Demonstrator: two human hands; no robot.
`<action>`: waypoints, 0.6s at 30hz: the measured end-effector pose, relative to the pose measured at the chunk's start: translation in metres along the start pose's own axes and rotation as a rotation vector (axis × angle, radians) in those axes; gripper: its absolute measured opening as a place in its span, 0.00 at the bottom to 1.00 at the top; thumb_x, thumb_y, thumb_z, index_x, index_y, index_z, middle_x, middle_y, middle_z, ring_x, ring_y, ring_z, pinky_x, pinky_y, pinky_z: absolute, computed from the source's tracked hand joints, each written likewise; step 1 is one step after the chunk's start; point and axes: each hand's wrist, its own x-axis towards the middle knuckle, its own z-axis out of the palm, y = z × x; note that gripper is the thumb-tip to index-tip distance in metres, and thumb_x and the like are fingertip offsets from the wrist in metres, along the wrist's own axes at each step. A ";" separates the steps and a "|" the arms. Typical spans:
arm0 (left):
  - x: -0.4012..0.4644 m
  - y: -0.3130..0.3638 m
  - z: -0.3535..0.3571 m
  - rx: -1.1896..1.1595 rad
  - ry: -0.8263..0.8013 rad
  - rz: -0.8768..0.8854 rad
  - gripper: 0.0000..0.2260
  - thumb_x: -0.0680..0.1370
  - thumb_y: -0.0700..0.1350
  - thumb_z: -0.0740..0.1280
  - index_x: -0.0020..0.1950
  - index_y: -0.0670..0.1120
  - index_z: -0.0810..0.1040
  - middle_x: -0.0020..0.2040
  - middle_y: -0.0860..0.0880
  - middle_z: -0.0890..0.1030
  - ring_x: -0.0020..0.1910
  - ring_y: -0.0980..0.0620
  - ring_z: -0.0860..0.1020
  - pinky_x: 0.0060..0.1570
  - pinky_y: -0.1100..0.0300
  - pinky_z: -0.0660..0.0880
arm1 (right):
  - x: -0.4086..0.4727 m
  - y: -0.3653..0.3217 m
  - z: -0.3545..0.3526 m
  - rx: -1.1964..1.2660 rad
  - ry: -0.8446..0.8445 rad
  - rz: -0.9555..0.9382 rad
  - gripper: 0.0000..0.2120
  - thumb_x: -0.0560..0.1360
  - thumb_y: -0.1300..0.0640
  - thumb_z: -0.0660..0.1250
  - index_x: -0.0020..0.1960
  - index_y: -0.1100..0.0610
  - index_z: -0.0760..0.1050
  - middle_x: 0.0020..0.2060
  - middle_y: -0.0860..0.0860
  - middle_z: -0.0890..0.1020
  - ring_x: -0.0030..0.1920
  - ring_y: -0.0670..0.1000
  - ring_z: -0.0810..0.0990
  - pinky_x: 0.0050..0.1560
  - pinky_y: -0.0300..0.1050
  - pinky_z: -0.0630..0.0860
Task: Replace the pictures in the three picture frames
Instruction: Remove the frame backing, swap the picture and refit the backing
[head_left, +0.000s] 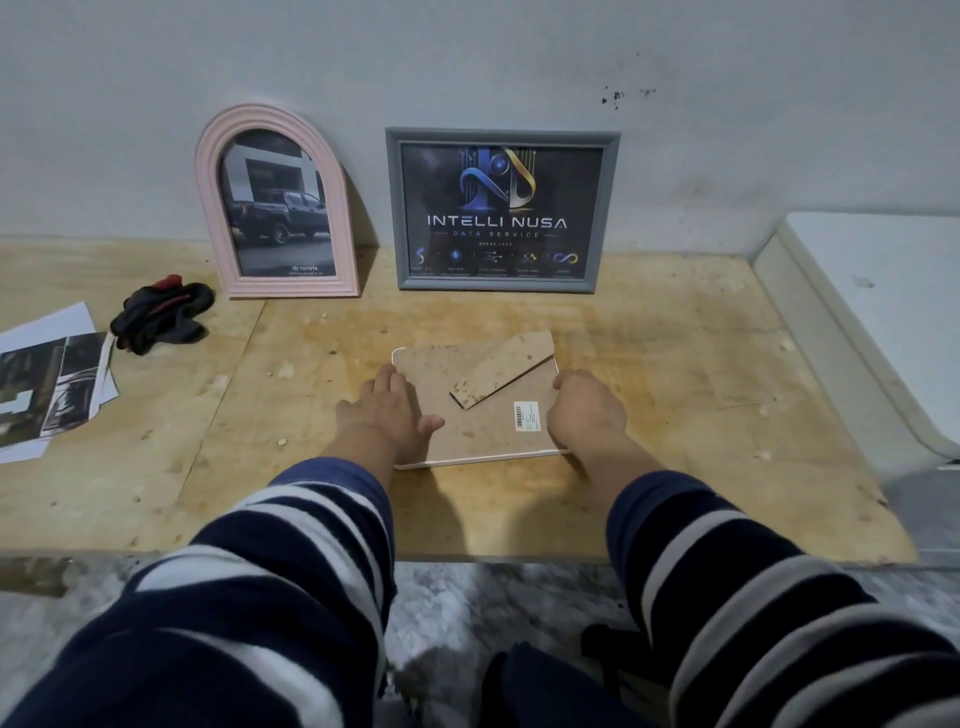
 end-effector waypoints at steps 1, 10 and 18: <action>0.003 0.002 -0.001 -0.020 0.003 0.002 0.38 0.77 0.66 0.57 0.77 0.43 0.50 0.79 0.49 0.50 0.75 0.47 0.58 0.66 0.44 0.66 | 0.002 -0.001 0.001 0.017 -0.004 -0.002 0.23 0.76 0.64 0.59 0.70 0.54 0.67 0.61 0.54 0.74 0.57 0.56 0.76 0.53 0.51 0.77; 0.027 0.009 -0.011 0.128 -0.063 0.026 0.47 0.68 0.73 0.63 0.77 0.46 0.54 0.79 0.47 0.54 0.74 0.44 0.60 0.67 0.47 0.64 | 0.012 0.003 0.013 0.045 -0.107 -0.056 0.35 0.77 0.66 0.51 0.79 0.48 0.45 0.66 0.52 0.68 0.55 0.55 0.76 0.49 0.50 0.77; 0.033 0.008 -0.013 0.084 -0.050 0.016 0.48 0.64 0.72 0.68 0.75 0.46 0.60 0.76 0.49 0.61 0.71 0.45 0.64 0.65 0.48 0.66 | 0.021 0.015 0.014 0.242 -0.222 -0.059 0.37 0.76 0.68 0.50 0.78 0.41 0.46 0.59 0.51 0.74 0.53 0.55 0.76 0.56 0.51 0.75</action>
